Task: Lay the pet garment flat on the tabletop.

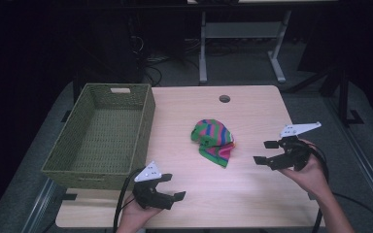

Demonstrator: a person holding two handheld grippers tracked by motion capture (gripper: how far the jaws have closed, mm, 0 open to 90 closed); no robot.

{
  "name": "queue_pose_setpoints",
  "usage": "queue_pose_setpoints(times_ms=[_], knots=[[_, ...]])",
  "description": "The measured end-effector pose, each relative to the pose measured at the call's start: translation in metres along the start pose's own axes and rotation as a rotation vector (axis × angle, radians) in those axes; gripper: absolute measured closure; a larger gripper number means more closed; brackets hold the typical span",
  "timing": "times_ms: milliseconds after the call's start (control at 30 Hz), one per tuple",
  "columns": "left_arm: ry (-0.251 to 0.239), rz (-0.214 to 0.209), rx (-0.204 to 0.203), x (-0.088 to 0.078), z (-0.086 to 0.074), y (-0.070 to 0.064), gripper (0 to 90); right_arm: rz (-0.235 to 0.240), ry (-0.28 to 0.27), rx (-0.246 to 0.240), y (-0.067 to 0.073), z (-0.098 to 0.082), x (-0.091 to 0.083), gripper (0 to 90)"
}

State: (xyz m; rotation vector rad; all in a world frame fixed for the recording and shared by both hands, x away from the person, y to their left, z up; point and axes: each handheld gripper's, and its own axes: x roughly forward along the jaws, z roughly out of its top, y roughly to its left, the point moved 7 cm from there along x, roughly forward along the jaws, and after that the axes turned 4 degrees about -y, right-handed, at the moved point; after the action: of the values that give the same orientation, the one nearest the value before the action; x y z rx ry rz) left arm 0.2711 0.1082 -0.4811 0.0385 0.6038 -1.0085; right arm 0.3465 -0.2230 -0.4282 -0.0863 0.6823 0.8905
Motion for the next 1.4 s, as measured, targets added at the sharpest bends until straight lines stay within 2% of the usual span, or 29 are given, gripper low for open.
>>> queue_pose_setpoints(times_ms=[400, 867, 1400], knots=[[0.001, -0.004, 0.007, 0.0, 0.0, 0.0, 16.8, 0.025, 0.023, -0.023, -0.001, 0.03, 0.014, 19.3], [-0.006, -0.004, 0.006, -0.001, 0.001, 0.0, 16.8, 0.049, 0.036, -0.041, 0.0, 0.05, 0.031, 19.3], [-0.006, -0.011, 0.013, -0.002, 0.001, -0.001, 16.8, 0.076, 0.074, -0.054, 0.003, 0.071, 0.055, 19.6]])
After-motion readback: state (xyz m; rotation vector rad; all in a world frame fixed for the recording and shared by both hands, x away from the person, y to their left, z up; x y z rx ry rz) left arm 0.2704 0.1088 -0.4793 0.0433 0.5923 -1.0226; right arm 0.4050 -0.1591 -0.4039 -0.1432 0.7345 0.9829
